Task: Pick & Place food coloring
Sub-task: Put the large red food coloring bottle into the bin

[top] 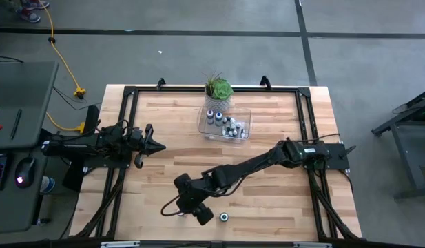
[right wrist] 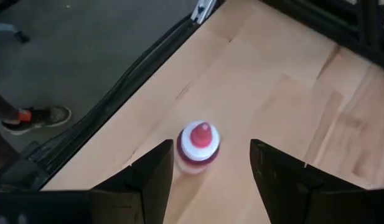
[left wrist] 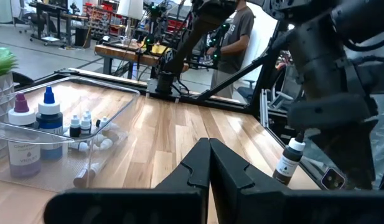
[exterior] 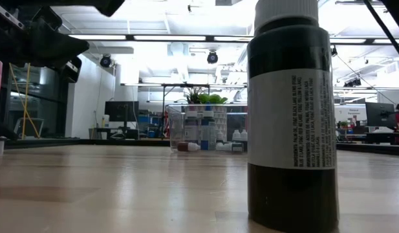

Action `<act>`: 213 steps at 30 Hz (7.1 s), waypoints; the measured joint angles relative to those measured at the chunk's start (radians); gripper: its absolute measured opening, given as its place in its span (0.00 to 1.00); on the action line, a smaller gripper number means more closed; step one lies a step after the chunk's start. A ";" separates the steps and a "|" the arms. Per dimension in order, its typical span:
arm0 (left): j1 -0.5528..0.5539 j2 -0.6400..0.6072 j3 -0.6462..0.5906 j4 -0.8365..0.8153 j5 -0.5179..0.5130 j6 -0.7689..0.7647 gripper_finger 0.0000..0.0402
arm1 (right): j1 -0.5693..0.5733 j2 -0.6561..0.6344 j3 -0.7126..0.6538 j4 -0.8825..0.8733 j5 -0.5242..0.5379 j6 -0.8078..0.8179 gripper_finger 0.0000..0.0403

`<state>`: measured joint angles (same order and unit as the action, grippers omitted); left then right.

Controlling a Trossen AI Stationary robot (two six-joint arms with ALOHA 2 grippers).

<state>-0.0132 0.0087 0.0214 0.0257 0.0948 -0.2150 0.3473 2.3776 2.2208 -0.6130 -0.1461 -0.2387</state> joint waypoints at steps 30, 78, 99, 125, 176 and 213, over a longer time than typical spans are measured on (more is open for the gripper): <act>0.000 0.000 0.000 0.000 0.000 0.000 0.00 | 0.007 0.036 -0.110 0.214 -0.021 0.083 0.50; 0.000 0.000 0.000 0.000 0.000 0.000 0.00 | 0.004 0.063 -0.109 0.238 -0.020 0.108 0.28; 0.000 0.000 0.000 0.000 0.000 0.000 0.00 | -0.036 -0.001 0.106 -0.062 0.189 0.190 0.28; 0.000 0.000 0.000 0.000 0.000 0.000 0.00 | -0.387 -0.159 0.080 -0.454 0.198 0.225 0.28; 0.000 0.000 0.000 0.000 0.000 0.000 0.00 | -0.570 -0.635 -0.865 0.318 0.289 0.215 0.28; 0.000 0.002 0.000 0.000 0.000 0.000 0.00 | -0.603 -0.440 -0.878 0.453 0.159 0.235 0.29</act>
<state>-0.0132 0.0109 0.0212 0.0257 0.0948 -0.2150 -0.2559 1.9377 1.3430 -0.1600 0.0126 -0.0032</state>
